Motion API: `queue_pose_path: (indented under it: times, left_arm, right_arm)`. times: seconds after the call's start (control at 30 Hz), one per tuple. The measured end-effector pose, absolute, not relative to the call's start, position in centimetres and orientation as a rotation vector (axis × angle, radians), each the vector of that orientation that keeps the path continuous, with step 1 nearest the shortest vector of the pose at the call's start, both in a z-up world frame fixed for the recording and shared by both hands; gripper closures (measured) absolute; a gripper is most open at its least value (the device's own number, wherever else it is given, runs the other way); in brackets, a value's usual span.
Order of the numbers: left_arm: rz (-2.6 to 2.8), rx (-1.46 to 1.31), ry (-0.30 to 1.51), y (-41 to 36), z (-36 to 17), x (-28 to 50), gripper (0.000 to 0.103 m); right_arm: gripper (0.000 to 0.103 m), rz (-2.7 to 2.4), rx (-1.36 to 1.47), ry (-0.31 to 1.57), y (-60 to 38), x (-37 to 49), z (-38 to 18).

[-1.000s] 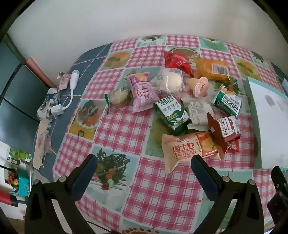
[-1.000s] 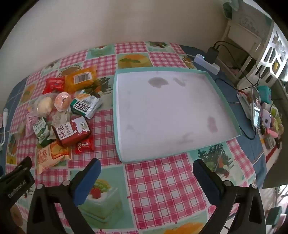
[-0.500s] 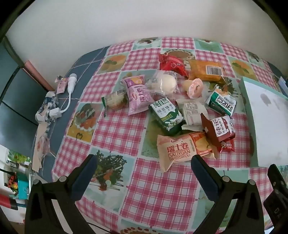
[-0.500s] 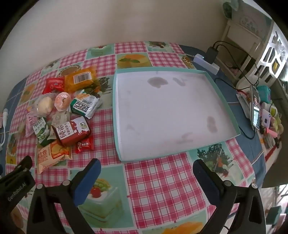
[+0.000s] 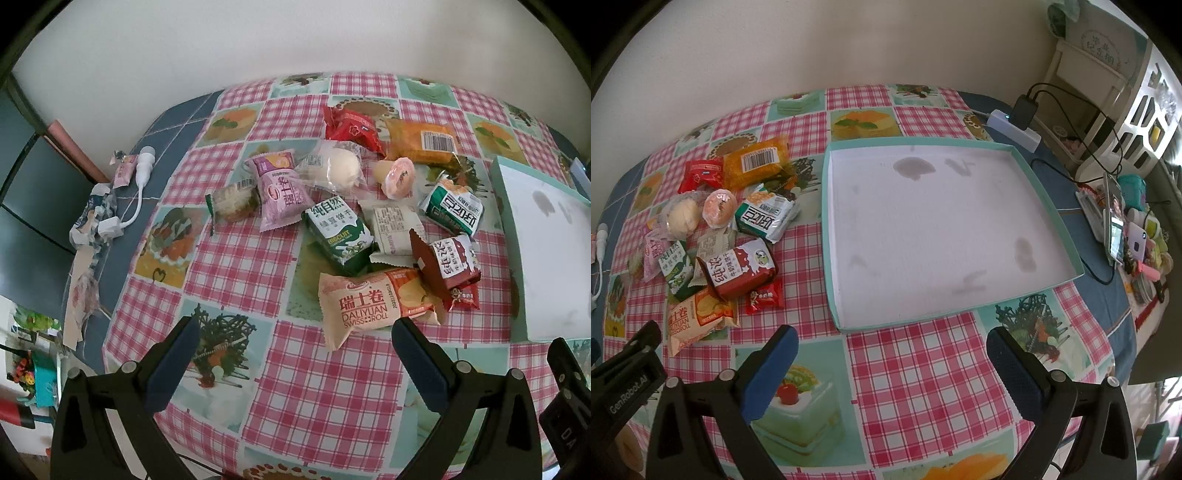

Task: Organize snacks
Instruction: 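Move both tools over the snack pile toward the packs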

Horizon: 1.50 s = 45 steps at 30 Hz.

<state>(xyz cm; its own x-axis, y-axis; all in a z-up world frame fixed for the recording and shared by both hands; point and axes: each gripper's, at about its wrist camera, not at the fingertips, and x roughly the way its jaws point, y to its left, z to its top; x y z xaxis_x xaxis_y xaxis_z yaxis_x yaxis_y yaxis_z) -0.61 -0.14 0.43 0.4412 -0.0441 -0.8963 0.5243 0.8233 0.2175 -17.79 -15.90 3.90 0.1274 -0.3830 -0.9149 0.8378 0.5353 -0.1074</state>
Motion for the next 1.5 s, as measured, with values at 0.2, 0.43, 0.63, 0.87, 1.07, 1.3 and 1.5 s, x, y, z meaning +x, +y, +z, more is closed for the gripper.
queue_pose_path:
  times: [0.2, 0.43, 0.63, 0.87, 1.07, 1.3, 1.5]
  left_arm:
    - [-0.370, 0.506, 1.075, -0.18, 0.34, -0.56, 0.000]
    - [-0.369, 0.503, 1.082, -0.24, 0.23, -0.53, 0.000]
    - [-0.368, 0.503, 1.084, -0.29, 0.18, -0.54, 0.000]
    - [-0.370, 0.499, 1.092, -0.40, -0.03, -0.62, 0.000]
    - [-0.373, 0.503, 1.097, -0.57, -0.09, -0.59, 0.000]
    - [-0.379, 0.499, 1.100, -0.57, -0.11, -0.61, 0.000]
    - [-0.384, 0.498, 1.101, -0.58, -0.13, -0.60, 0.000]
  right_arm:
    - [0.000, -0.944, 0.499, 1.116, -15.87, -17.78, 3.90]
    - [0.000, -0.943, 0.501, 1.116, -15.88, -17.78, 3.89]
    - [0.000, -0.941, 0.498, 1.117, -15.73, -17.71, 3.88]
    - [0.000, -0.935, 0.501, 1.118, -15.68, -17.54, 3.81]
    - [0.000, -0.931, 0.502, 1.120, -15.67, -17.59, 3.80]
    - [0.000, -0.930, 0.503, 1.120, -15.69, -17.64, 3.78]
    - [0.000, -0.931, 0.503, 1.121, -15.69, -17.63, 3.74]
